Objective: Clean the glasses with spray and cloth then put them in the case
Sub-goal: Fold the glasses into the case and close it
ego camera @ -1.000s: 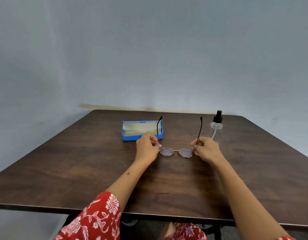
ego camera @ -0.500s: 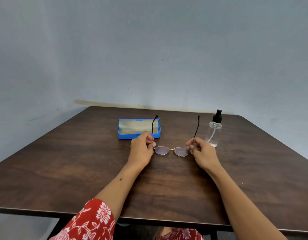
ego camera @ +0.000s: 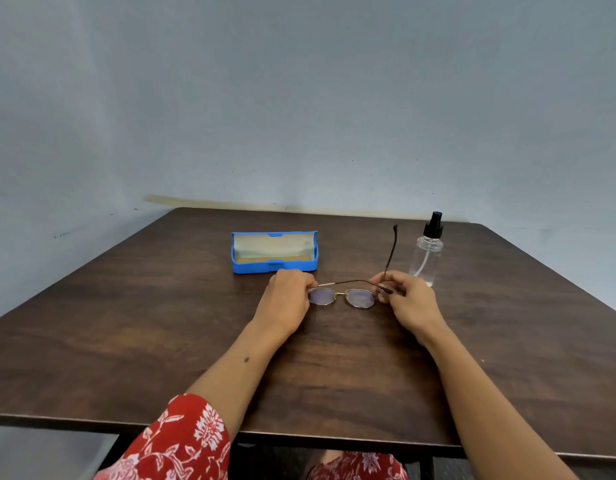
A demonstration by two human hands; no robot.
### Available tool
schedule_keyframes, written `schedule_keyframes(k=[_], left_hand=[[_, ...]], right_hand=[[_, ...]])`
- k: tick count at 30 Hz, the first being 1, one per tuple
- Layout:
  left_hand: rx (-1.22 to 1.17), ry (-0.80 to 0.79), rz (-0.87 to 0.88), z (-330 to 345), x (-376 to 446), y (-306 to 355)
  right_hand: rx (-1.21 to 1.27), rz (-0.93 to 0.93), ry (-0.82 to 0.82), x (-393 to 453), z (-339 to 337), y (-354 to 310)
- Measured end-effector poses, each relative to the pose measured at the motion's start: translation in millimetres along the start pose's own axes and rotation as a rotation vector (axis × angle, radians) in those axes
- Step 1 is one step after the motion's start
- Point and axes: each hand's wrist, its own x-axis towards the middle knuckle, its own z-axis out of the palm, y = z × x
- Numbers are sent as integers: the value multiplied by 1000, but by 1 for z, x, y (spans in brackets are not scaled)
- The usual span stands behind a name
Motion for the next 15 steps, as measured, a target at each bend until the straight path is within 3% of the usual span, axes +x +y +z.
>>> schedule_keyframes(k=[9,15], left_hand=[[77,-37,28,-2,-2,0],[24,-5,21,0,-2,-5]], right_hand=[[175,85,-141,2,-11,2],[-71,-74,1,-6,2,-1]])
